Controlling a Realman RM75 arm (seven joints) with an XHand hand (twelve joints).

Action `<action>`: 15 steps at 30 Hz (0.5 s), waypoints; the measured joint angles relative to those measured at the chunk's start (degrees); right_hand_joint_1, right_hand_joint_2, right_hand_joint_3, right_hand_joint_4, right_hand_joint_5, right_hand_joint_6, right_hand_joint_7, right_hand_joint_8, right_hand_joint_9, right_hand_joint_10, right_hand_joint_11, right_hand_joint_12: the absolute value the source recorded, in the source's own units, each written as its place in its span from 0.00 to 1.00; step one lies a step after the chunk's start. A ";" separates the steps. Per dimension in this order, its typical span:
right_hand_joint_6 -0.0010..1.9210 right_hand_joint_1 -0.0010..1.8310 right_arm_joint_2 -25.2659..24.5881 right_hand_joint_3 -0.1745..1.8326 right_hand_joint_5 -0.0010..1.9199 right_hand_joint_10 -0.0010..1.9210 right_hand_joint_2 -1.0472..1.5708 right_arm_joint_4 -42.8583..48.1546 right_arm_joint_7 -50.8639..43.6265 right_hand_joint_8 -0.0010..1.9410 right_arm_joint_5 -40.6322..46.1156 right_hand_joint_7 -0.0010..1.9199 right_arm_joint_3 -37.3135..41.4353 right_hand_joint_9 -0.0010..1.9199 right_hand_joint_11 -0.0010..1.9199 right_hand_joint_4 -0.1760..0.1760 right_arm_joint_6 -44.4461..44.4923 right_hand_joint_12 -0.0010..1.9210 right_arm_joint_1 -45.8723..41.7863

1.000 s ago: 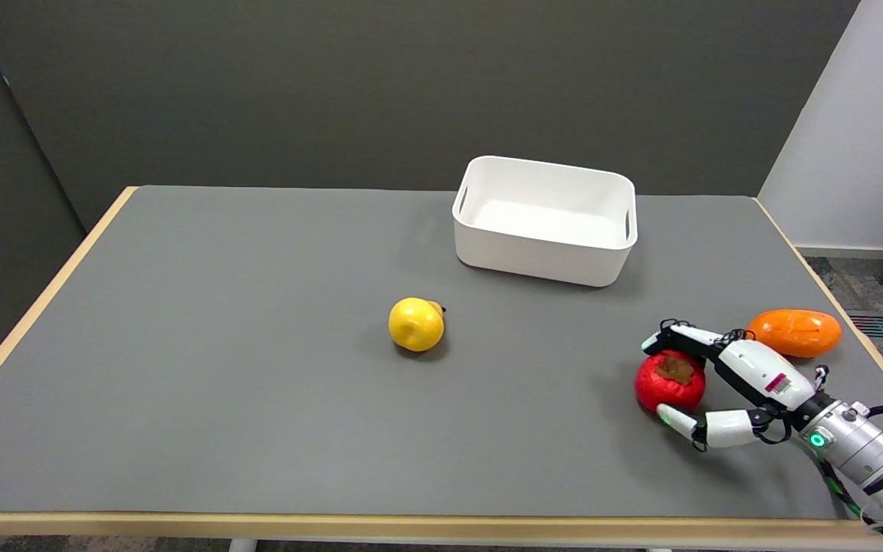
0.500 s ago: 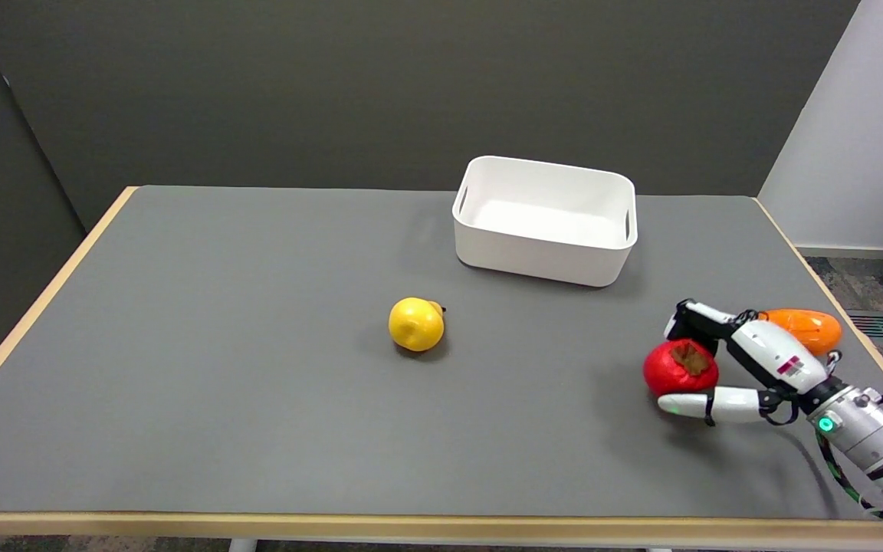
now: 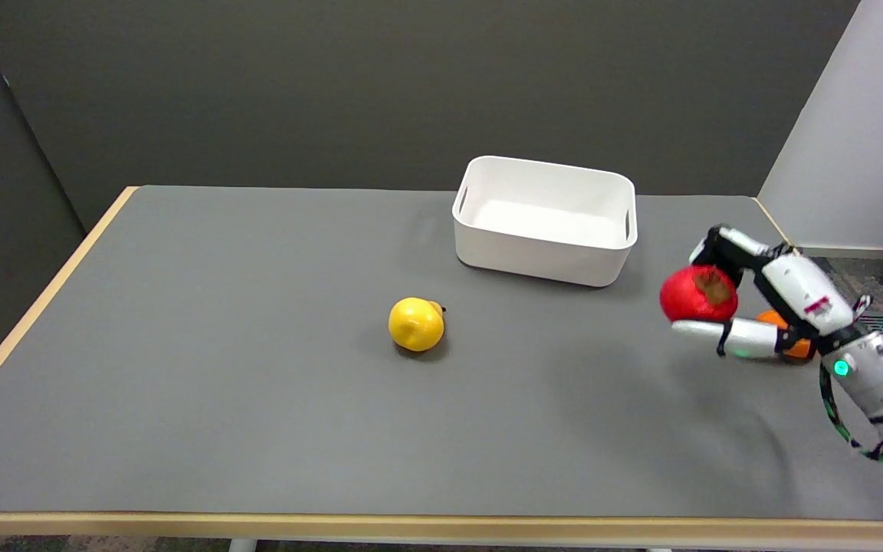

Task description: Pick up tomato.

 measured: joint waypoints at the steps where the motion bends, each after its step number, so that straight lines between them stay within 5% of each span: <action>1: 0.82 0.73 0.08 0.22 0.30 0.77 0.83 -0.34 -0.08 0.68 0.33 0.41 0.59 0.41 0.36 0.16 0.03 0.83 0.34; 15: 0.82 0.73 0.80 0.24 0.30 0.77 0.82 -8.33 -5.53 0.69 4.24 0.40 13.47 0.41 0.36 0.17 -13.09 0.82 3.26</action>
